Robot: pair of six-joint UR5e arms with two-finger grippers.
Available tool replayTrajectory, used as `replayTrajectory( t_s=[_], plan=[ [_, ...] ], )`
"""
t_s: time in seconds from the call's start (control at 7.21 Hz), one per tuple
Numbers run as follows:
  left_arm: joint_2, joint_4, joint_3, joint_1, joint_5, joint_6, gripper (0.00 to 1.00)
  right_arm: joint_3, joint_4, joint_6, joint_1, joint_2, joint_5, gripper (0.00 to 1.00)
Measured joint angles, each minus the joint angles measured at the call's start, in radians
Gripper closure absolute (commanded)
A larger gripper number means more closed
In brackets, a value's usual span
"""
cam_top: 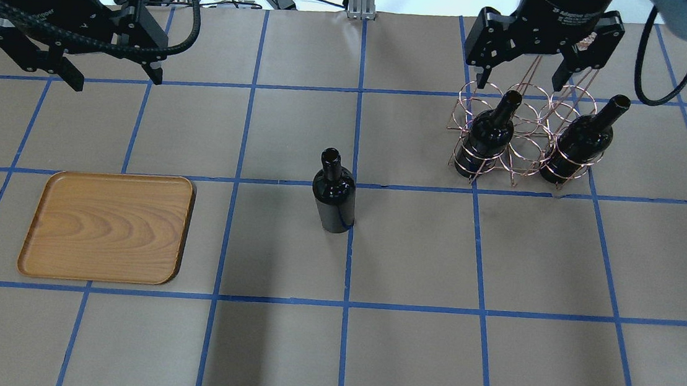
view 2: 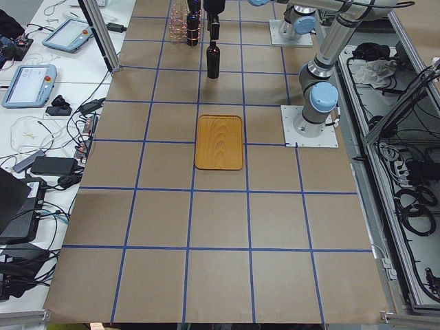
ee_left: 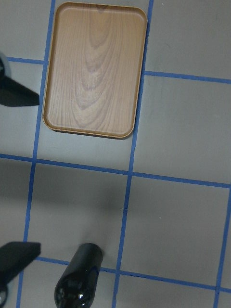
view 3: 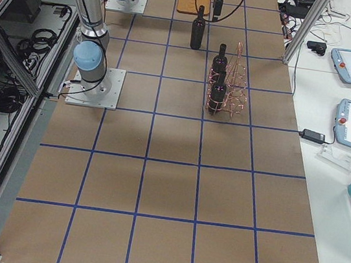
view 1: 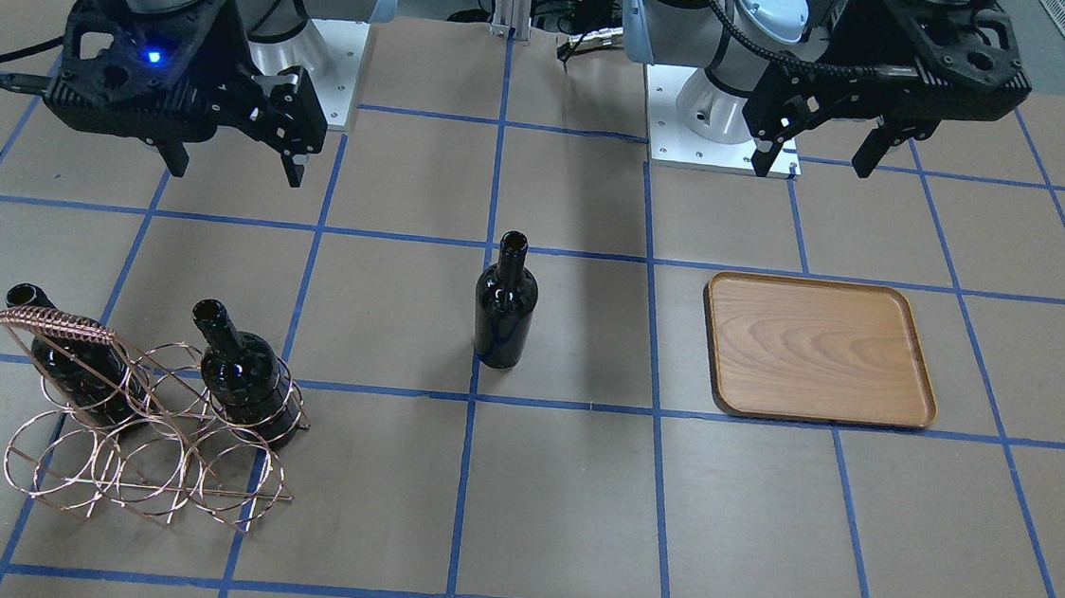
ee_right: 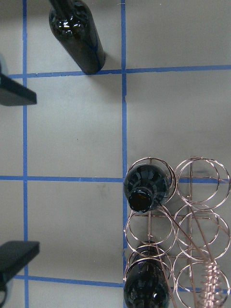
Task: Take wine from basket and place on tray
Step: 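Raise the right gripper back over the wire rack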
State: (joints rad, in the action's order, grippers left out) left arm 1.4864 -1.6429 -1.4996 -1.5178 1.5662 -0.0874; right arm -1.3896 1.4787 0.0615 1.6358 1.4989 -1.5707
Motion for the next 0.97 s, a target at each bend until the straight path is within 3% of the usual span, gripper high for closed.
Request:
replayTrajectory(
  t_s=[0.28,0.42,0.55,0.97],
  plan=[
    [0.0,0.0,0.0,-0.001,0.0,0.0,0.0,-0.025,-0.008,-0.011,-0.01,0.018,0.001,1.0],
    [0.0,0.0,0.0,-0.001,0.0,0.0,0.0,-0.028,-0.009,-0.009,-0.01,0.024,0.011,0.85],
    [0.002,0.0,0.0,-0.001,0.0,0.0,0.0,-0.029,-0.025,-0.007,-0.01,0.032,0.019,0.01],
    [0.026,0.014,0.004,-0.005,-0.001,-0.01,0.0,-0.035,-0.068,-0.006,-0.006,0.045,-0.043,0.0]
  ],
)
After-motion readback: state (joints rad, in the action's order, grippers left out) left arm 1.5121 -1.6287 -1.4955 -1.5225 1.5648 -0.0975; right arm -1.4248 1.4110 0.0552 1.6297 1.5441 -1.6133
